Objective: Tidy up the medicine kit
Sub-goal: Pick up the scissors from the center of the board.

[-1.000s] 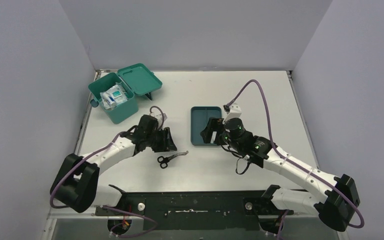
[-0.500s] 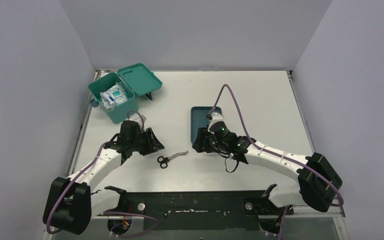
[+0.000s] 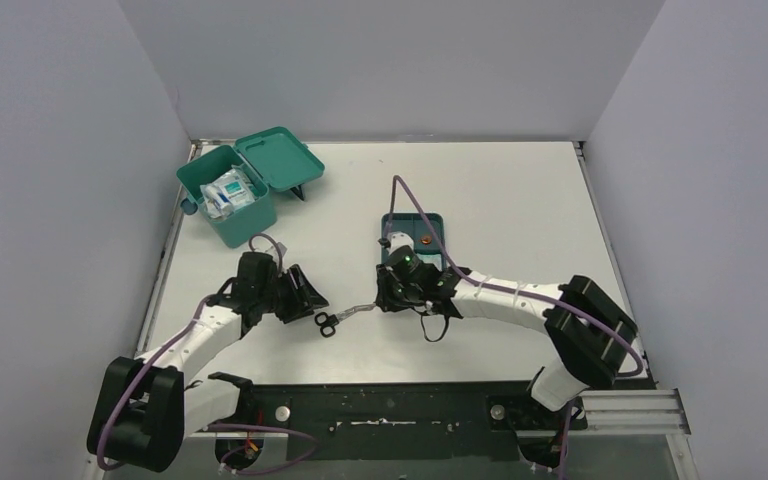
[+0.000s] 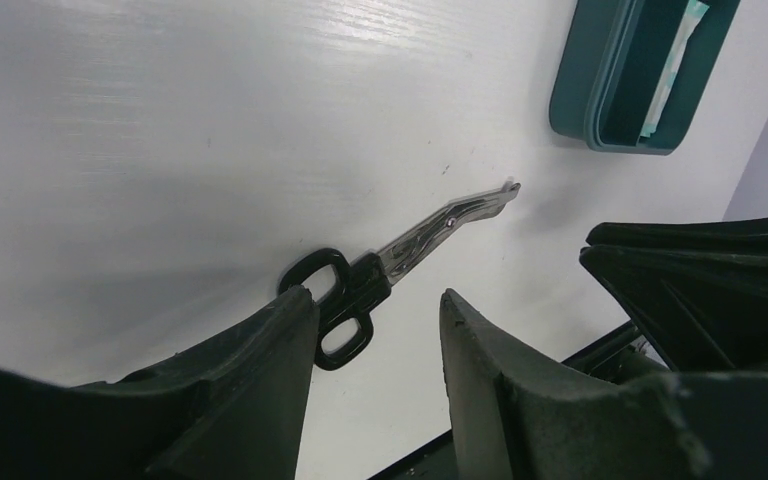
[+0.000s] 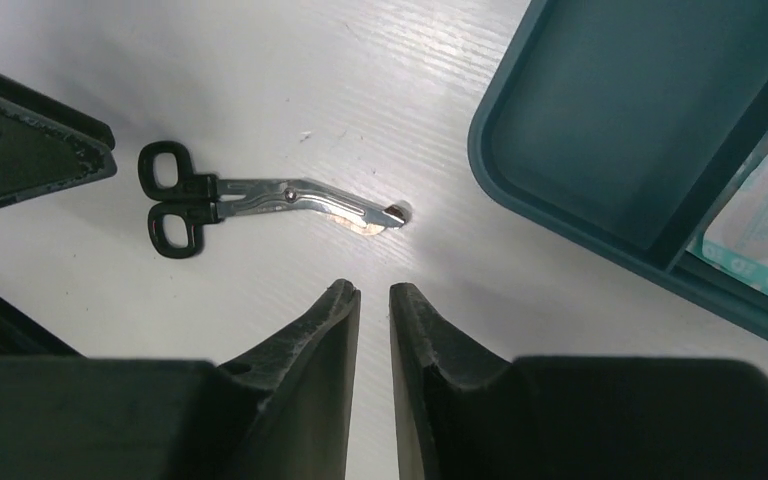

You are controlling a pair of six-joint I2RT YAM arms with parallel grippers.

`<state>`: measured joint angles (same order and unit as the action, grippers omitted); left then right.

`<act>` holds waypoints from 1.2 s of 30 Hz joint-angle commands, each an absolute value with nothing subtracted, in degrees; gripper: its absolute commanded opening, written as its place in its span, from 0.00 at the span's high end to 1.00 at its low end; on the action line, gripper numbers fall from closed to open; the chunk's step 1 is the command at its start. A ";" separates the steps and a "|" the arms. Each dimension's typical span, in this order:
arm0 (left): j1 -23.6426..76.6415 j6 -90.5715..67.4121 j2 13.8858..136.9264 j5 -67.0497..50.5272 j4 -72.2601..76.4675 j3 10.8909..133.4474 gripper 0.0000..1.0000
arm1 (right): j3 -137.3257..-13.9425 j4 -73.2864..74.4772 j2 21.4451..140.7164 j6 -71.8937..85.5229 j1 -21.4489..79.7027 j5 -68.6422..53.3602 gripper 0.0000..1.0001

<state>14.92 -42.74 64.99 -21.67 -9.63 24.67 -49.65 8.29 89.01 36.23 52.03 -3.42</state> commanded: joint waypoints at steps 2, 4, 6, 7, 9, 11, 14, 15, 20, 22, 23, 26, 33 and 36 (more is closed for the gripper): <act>13.78 -45.70 60.87 -19.16 -8.69 23.91 0.53 | -57.29 13.69 92.62 34.60 53.72 5.05 0.81; 13.47 -45.90 61.20 -19.07 -9.14 23.57 0.54 | -57.79 14.08 93.25 35.19 54.16 6.09 0.82; 13.37 -45.84 61.97 -19.09 -9.31 23.39 0.53 | -58.17 13.98 94.10 35.41 54.38 6.16 0.82; 13.32 -45.80 62.35 -19.14 -9.32 23.30 0.53 | -58.49 14.13 94.65 35.42 54.54 6.15 0.81; 13.10 -45.82 63.02 -19.32 -9.05 23.25 0.54 | -59.35 14.75 95.83 35.33 54.74 6.55 0.82; 13.02 -45.77 63.47 -19.34 -8.96 23.58 0.54 | -60.25 15.23 96.82 35.23 54.85 6.64 0.84; 12.96 -45.70 63.66 -19.06 -9.13 23.94 0.54 | -61.28 15.13 97.90 35.16 55.15 6.68 0.84; 12.94 -45.63 63.72 -19.04 -9.16 23.99 0.53 | -61.53 14.90 98.42 35.23 55.19 6.60 0.84; 12.88 -45.43 63.49 -19.18 -8.90 23.41 0.53 | -63.11 14.60 100.12 35.52 55.62 7.05 0.86; 12.86 -45.44 63.46 -19.16 -9.21 23.53 0.54 | -63.53 14.55 100.72 35.46 55.63 7.19 0.87; 12.90 -45.44 63.46 -19.16 -9.65 23.63 0.54 | -63.75 14.57 101.05 35.45 55.71 7.18 0.88; 12.83 -45.36 63.54 -19.16 -9.93 23.82 0.54 | -64.82 15.00 102.38 35.28 55.79 7.16 0.88; 12.77 -44.85 63.28 -19.68 -9.44 23.59 0.53 | -66.80 18.16 104.75 35.25 56.59 9.36 0.88; 12.79 -44.57 63.54 -19.56 -10.11 24.05 0.53 | -66.97 18.77 105.69 35.04 56.83 9.53 0.89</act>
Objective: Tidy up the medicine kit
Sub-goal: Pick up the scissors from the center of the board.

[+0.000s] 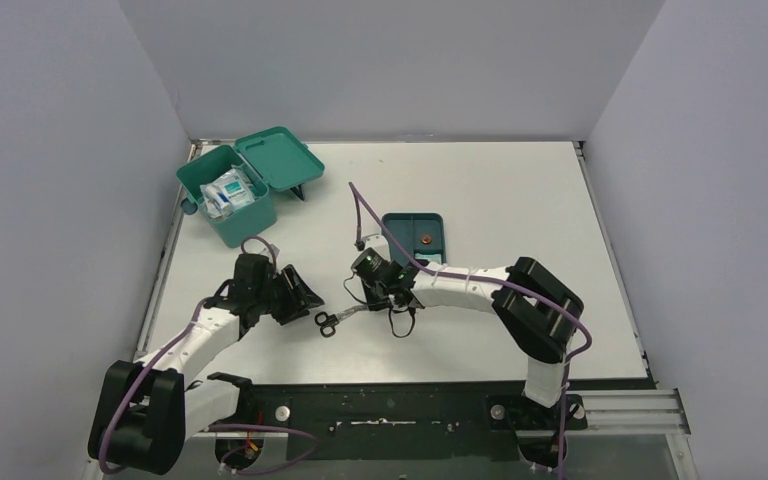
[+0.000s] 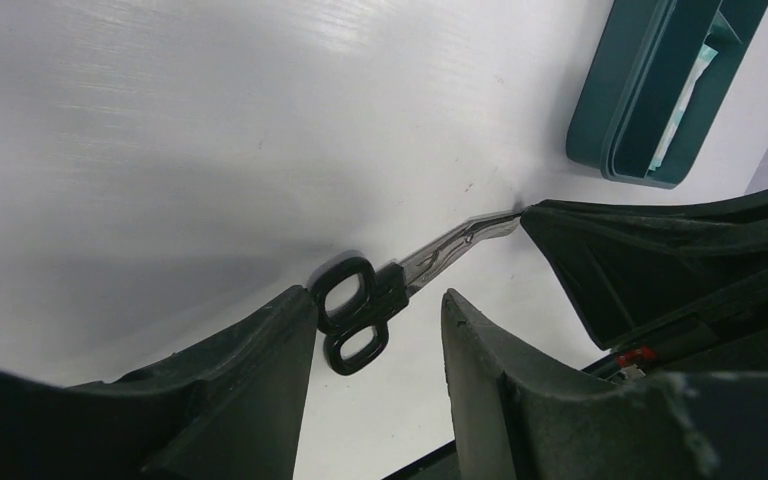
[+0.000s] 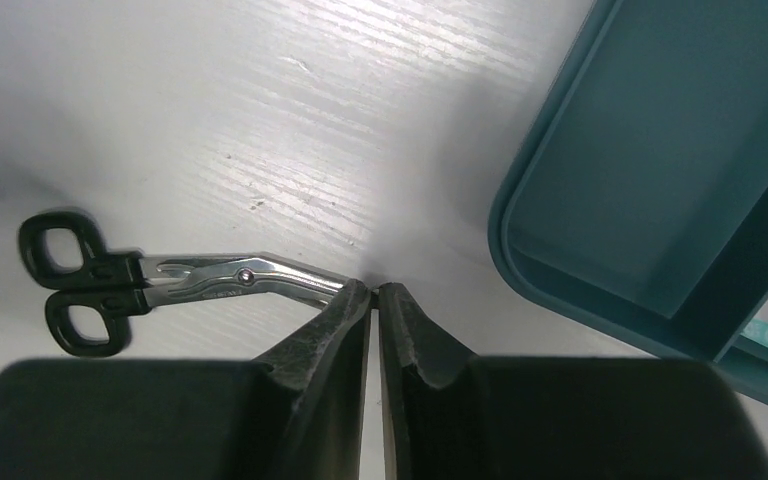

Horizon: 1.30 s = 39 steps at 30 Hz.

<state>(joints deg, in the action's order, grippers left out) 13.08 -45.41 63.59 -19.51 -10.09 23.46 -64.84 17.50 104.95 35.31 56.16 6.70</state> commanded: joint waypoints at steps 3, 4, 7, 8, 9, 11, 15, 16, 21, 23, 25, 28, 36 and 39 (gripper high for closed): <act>12.75 -44.41 63.30 -19.21 -10.72 24.18 0.52 | -67.10 19.34 106.59 35.17 56.83 9.94 0.89; 12.82 -44.31 62.97 -18.88 -10.80 23.98 0.51 | -67.07 19.53 106.90 35.22 56.84 10.16 0.89; 12.83 -44.62 62.01 -18.69 -10.81 23.11 0.50 | -66.62 19.90 107.40 35.48 56.87 10.63 0.89; 12.83 -44.64 61.97 -18.69 -10.77 23.04 0.50 | -66.36 19.82 107.53 35.55 56.87 10.63 0.89; 12.83 -44.65 61.91 -18.64 -10.82 23.07 0.50 | -66.12 19.74 107.55 35.59 56.93 10.63 0.89; 12.84 -44.65 61.91 -18.36 -11.49 23.30 0.50 | -65.41 19.28 107.41 35.75 57.02 10.59 0.89; 12.86 -45.13 62.43 -17.80 -12.42 23.25 0.47 | -64.62 18.63 107.55 35.77 57.03 10.55 0.90; 12.84 -45.36 62.66 -18.05 -12.31 23.10 0.47 | -64.60 18.57 107.61 35.71 57.01 10.52 0.90; 12.91 -48.12 63.66 -20.01 -9.19 20.88 0.46 | -63.54 17.37 107.51 35.63 56.98 9.88 0.90; 12.92 -50.26 63.87 -21.43 -7.00 19.46 0.46 | -63.49 17.32 107.47 35.58 56.97 9.90 0.90; 13.05 -52.56 64.07 -22.65 -5.08 18.00 0.46 | -63.33 17.06 107.43 35.43 56.96 9.82 0.90; 13.65 -56.25 64.00 -23.28 -2.28 15.60 0.46 | -63.04 16.35 107.41 35.56 56.99 9.50 0.90; 19.32 -65.98 60.76 -20.44 1.97 10.67 0.46 | -62.34 15.52 106.97 36.03 57.06 8.75 0.90; 19.97 -70.40 57.31 -18.57 4.37 8.84 0.47 | -61.88 15.26 106.64 36.28 57.05 8.49 0.90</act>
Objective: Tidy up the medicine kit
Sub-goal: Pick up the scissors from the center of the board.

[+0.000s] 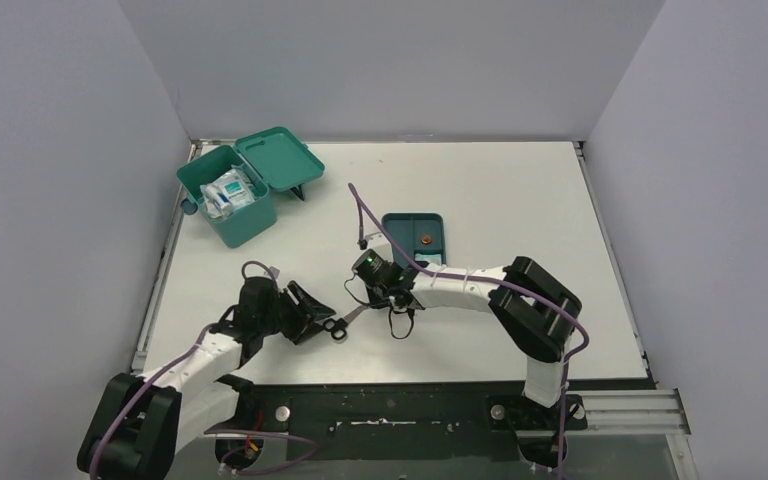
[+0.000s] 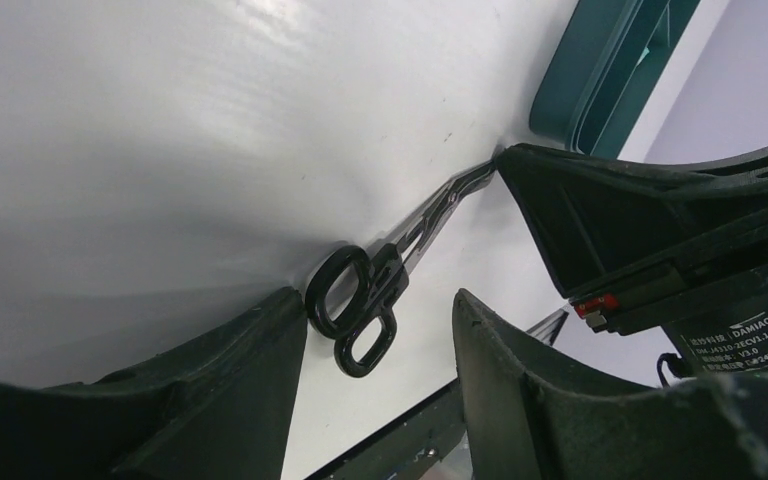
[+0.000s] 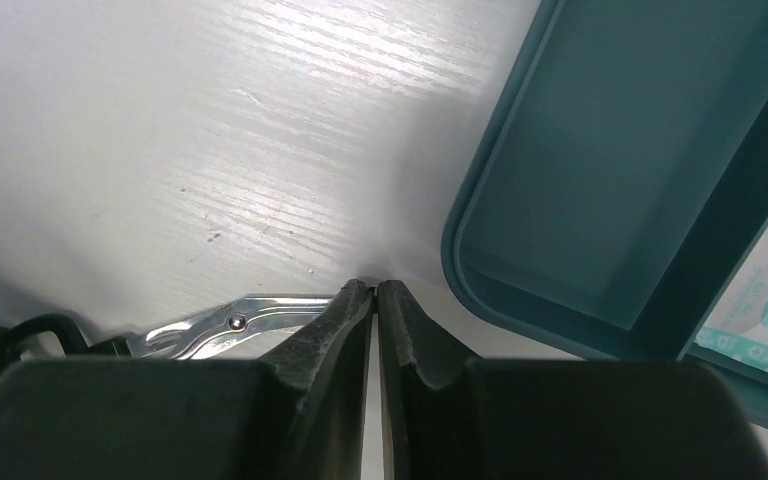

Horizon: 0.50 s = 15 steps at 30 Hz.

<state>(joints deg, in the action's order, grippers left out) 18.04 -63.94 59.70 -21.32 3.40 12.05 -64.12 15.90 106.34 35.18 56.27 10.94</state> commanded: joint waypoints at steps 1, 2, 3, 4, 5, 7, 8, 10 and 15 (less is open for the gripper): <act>20.03 -72.14 56.00 -18.20 5.68 7.94 0.47 | -61.69 15.09 106.53 36.34 57.04 8.43 0.90; 20.03 -73.58 54.54 -17.83 6.95 7.24 0.48 | -61.48 14.97 106.40 36.45 57.09 8.36 0.90; 20.04 -74.74 53.17 -17.50 7.92 6.60 0.49 | -61.21 14.82 106.20 36.58 57.09 8.36 0.90; 20.06 -75.43 51.81 -17.10 8.02 6.25 0.50 | -60.88 14.54 106.04 36.71 57.15 8.46 0.90; 20.11 -75.75 50.67 -16.67 6.55 6.25 0.50 | -60.51 14.23 105.93 36.92 57.13 8.51 0.90; 20.04 -76.10 48.87 -16.04 1.18 7.08 0.50 | -60.17 14.19 105.89 37.20 57.12 8.48 0.91; 20.08 -76.04 48.01 -15.63 -2.13 7.72 0.50 | -60.06 14.23 105.91 37.32 57.13 8.52 0.91; 20.25 -76.29 46.43 -14.40 -8.90 9.39 0.48 | -59.68 13.86 105.67 37.60 57.17 8.52 0.91; 21.84 -81.19 43.34 -11.53 -18.41 12.77 0.47 | -58.98 12.66 105.14 38.01 57.37 8.24 0.91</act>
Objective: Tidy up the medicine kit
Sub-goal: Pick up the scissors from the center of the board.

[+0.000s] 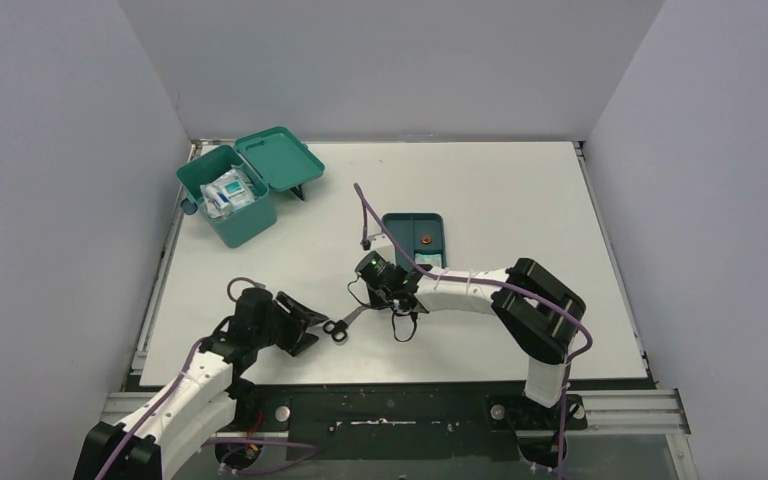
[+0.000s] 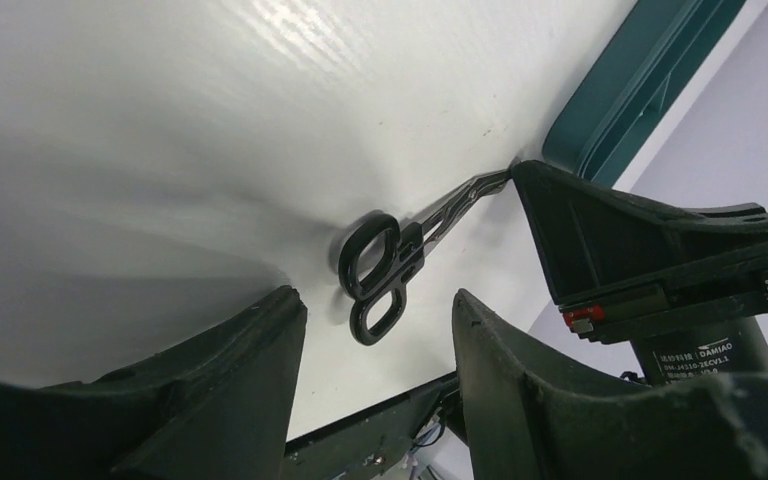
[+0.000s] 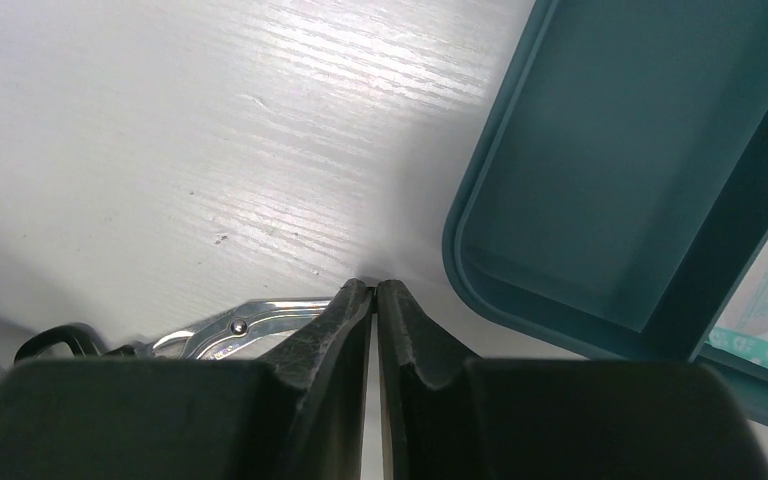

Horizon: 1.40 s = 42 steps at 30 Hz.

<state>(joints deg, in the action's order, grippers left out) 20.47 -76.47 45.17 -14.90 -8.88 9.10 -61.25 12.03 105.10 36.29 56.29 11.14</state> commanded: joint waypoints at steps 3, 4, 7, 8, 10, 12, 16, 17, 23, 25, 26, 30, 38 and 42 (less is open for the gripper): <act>23.70 -85.65 43.86 -10.82 -18.54 13.02 0.48 | -58.22 11.97 104.87 37.87 57.39 8.26 0.91; 24.58 -86.30 44.45 -10.36 -18.96 13.46 0.48 | -58.08 11.76 104.78 37.80 57.39 8.26 0.91; 28.03 -89.20 46.89 -8.16 -20.10 14.55 0.48 | -57.66 11.28 104.55 37.89 57.39 8.26 0.91; 28.90 -90.14 47.61 -7.68 -19.88 14.62 0.48 | -57.51 11.11 104.42 37.88 57.39 8.26 0.91; 30.16 -92.33 48.44 -7.07 -17.74 13.77 0.48 | -57.24 10.72 104.13 38.05 57.44 8.31 0.91; 30.55 -94.33 48.17 -6.64 -13.70 11.92 0.48 | -56.84 10.32 103.86 38.16 57.39 8.21 0.91; 30.94 -96.87 47.37 -4.82 -11.54 10.17 0.49 | -56.37 9.94 103.41 38.14 57.39 8.10 0.91; 31.08 -97.29 47.26 -4.41 -11.18 9.97 0.49 | -56.14 9.74 103.37 38.14 57.41 8.01 0.91; 31.99 -97.74 49.80 -3.69 -8.40 10.56 0.54 | -56.21 9.55 103.52 38.05 57.53 7.64 0.91; 32.12 -97.44 50.76 -3.59 -9.16 11.08 0.56 | -55.94 9.34 103.37 38.17 57.46 7.65 0.91; 32.16 -97.43 50.94 -3.17 -9.21 11.03 0.59 | -55.94 9.32 103.29 38.15 57.43 7.65 0.91; 32.17 -98.20 50.67 -1.57 -8.70 10.47 0.73 | -55.82 9.41 103.19 38.06 57.48 7.73 0.91; 32.23 -100.07 49.33 -0.44 -7.72 8.64 0.84 | -55.96 9.41 103.18 38.04 57.55 7.68 0.91; 32.23 -100.81 47.49 1.77 -7.95 8.04 0.91 | -56.00 9.02 102.64 37.71 57.81 7.35 0.91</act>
